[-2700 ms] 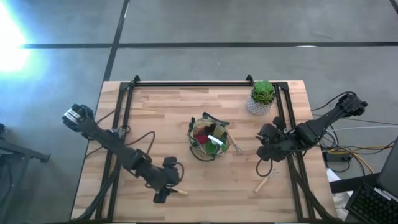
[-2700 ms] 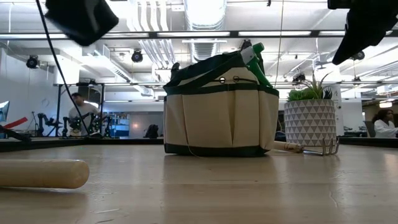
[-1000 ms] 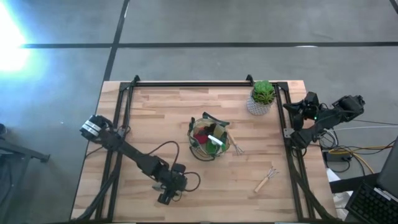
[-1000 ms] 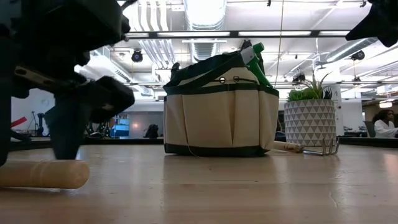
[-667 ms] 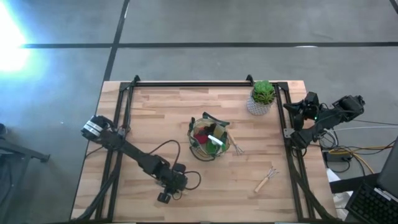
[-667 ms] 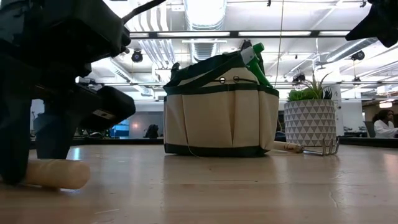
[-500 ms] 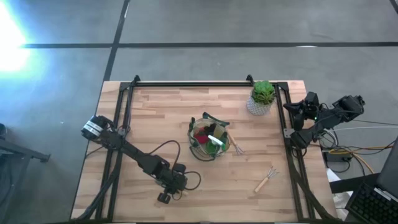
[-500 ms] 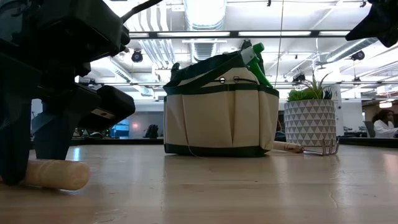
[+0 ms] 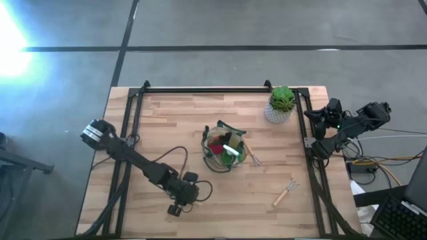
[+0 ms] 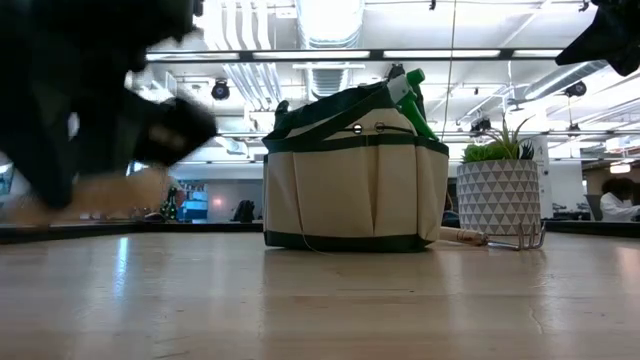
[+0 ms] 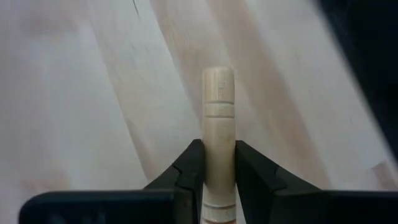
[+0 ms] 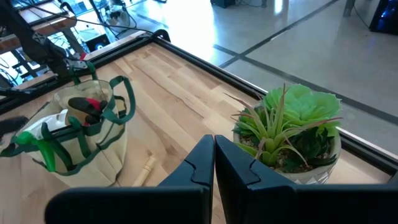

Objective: Pick & Place Garden tools in Gardening bag
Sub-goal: Put the brown trowel into the light brown gardening bag

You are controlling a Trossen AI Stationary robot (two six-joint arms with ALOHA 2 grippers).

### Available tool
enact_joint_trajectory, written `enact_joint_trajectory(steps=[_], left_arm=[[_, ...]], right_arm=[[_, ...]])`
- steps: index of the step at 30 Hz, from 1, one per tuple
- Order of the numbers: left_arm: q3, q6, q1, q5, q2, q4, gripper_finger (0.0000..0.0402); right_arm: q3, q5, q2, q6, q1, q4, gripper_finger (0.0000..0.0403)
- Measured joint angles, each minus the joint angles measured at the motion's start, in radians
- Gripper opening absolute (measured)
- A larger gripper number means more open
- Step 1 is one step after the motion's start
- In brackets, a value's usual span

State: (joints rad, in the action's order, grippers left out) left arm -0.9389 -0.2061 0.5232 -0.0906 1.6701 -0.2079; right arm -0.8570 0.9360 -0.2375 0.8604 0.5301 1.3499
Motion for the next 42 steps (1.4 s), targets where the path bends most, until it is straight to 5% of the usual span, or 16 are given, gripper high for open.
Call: enact_joint_trajectory(steps=[19, 31, 42], left_arm=[[0.013, 0.226, 0.000, 0.339, -0.228, 0.158, 0.0069], [0.017, 0.466, -0.016, 0.350, -0.237, 0.456, 0.0069], [0.145, 0.525, -0.026, 0.339, -0.237, 0.837, 0.0069]], right_arm=[[0.000, 0.000, 0.000, 0.000, 0.000, 0.000, 0.0009], [0.000, 0.000, 0.000, 0.000, 0.000, 0.000, 0.0008], [0.000, 0.000, 0.000, 0.000, 0.000, 0.000, 0.0008]])
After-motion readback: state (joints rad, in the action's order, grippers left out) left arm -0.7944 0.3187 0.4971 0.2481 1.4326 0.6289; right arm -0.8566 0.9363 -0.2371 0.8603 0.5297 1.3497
